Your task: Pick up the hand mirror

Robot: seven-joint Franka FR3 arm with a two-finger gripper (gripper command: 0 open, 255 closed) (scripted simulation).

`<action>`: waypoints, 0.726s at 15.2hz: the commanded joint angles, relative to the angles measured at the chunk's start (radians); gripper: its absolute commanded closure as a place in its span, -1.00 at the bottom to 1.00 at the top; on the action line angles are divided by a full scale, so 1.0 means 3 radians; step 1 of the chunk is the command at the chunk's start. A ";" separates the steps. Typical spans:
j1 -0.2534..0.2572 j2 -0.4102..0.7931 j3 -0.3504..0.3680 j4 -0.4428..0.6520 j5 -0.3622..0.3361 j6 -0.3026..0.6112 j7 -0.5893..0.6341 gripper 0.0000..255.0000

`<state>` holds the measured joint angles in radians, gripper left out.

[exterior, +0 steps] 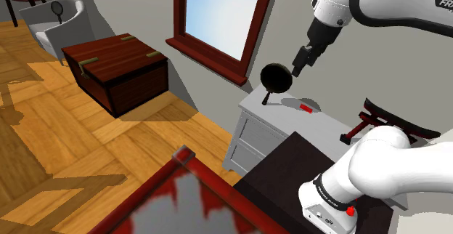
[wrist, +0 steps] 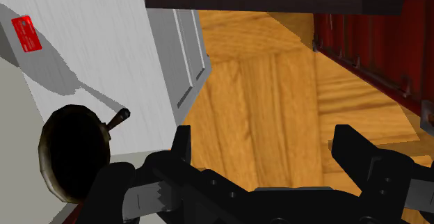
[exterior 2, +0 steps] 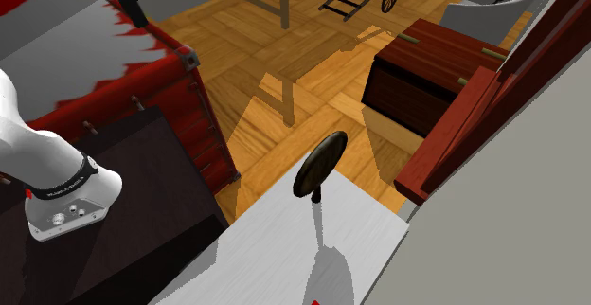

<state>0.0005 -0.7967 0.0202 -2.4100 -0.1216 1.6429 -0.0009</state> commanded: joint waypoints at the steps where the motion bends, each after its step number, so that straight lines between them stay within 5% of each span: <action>1: 0.0000 0.0000 0.0000 0.0000 0.0000 0.0000 0.0000 -1.00; 11: -0.0164 0.0694 -0.0699 0.0015 -0.0321 0.0779 -0.0771 -1.00</action>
<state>-0.0443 -0.6075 -0.1687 -2.4047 -0.2101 1.8523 -0.2070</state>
